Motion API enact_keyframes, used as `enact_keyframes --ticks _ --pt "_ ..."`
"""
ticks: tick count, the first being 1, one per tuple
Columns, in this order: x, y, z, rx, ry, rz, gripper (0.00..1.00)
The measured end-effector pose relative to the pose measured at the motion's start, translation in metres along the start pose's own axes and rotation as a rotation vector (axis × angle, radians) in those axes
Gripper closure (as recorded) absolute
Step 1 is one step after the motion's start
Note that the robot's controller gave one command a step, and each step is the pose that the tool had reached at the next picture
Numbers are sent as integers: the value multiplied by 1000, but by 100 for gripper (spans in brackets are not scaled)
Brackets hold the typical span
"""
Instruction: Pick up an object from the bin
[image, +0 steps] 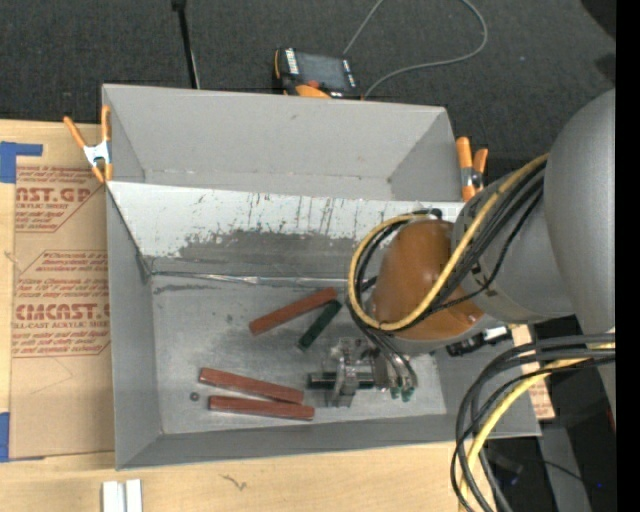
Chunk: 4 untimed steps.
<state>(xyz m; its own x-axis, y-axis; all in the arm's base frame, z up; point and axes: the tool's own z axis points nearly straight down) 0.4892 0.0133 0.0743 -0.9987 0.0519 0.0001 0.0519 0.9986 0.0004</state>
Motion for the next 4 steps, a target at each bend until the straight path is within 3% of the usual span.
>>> enact_keyframes --ticks 3,4 --pt "0 0 -11 0 0 1 100" --pt "-1 1 -70 -1 -5 1 100"
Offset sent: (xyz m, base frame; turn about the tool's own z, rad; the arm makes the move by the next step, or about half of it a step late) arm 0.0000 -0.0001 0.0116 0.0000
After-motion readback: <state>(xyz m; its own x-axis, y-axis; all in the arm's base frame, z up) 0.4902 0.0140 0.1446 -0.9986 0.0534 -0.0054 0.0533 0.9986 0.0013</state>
